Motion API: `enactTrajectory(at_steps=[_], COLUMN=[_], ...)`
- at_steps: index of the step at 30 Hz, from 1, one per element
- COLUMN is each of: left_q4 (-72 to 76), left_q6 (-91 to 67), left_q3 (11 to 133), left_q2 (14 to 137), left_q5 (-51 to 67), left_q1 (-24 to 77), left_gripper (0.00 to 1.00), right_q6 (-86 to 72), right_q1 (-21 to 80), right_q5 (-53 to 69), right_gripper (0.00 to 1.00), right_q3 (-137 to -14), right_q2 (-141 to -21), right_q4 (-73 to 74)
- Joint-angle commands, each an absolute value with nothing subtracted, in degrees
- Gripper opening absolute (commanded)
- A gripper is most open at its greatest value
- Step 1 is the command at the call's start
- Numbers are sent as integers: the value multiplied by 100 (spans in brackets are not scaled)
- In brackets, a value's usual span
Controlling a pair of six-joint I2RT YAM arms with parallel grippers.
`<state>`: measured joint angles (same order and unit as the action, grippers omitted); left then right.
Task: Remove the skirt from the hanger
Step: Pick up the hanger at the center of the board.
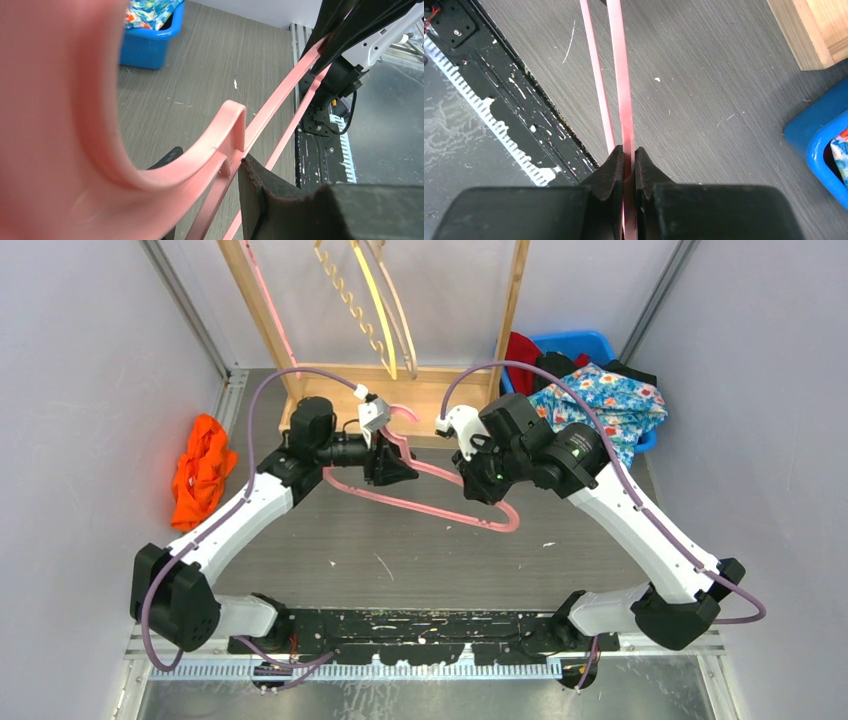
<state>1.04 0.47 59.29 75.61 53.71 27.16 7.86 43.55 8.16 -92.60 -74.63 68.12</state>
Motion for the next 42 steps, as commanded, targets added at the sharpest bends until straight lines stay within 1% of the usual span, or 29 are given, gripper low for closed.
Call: enactTrajectory(at_steps=[1,2,3,6,8,11,12,13,14,15,16,18,22,27,30,34,37,40,42], left_q4=[-341,-458,-619,-1283,-1544,-1759,-1816,-1840,-1863,-1914,-1938,-2044,-2467,-3842,-4473,-4943,-5023,-4807,-4411], left_q6=[11,20,42,161,256,393,420,421,449,490,501,559,742,1248,1512,1492,1377,1219,1191], left_q3=[6295,6322,6389,6703,6844,6970,6997,7001,6992,7004,7005,7016,7231,7940,8059,7962,8140,8471,8691], left_q2=[7315,7316,7159,7124,7076,7007,6985,6950,6918,6883,6845,6750,6563,6306,6022,5627,5524,5638,5822], left_q5=[4761,4681,4578,3888,3506,3234,3146,3063,3032,2989,2962,2958,2841,2545,2182,1142,281,-752,-1513], left_q1=[2727,2724,2731,2725,2725,2725,2725,2725,2725,2725,2730,2725,2725,2725,2727,2725,2725,2725,2725], left_gripper=[0,0,0,0,0,0,0,0,0,0,0,0,0,0,0,0,0,0,0], right_q6=[772,767,734,677,669,672,669,683,715,731,758,795,876,1320,1528,1640,1774,1930,2016], right_q1=[4377,4379,4378,4377,4382,4379,4377,4377,4379,4377,4377,4377,4374,4377,4382,4384,4381,4380,4379], right_q5=[587,500,357,-50,-326,-664,-837,-1020,-1227,-1606,-1726,-2441,-3416,-4380,-4720,-5007,-5012,-5190,-5391], right_gripper=[1,2,5,22,31,46,53,56,64,70,72,78,79,79,79,78,78,79,79], right_q3=[-9462,-9443,-9429,-9400,-9368,-9251,-9227,-9233,-9232,-9237,-9259,-9273,-9192,-8947,-8756,-8788,-8839,-8860,-8854], right_q2=[-7426,-7407,-7395,-7384,-7393,-7384,-7399,-7419,-7444,-7475,-7505,-7540,-7522,-7428,-7420,-7562,-7660,-7719,-7759], right_q4=[6478,6428,6372,6230,6099,5804,5680,5588,5494,5347,5264,4987,4323,3364,2804,2536,2394,2087,1873])
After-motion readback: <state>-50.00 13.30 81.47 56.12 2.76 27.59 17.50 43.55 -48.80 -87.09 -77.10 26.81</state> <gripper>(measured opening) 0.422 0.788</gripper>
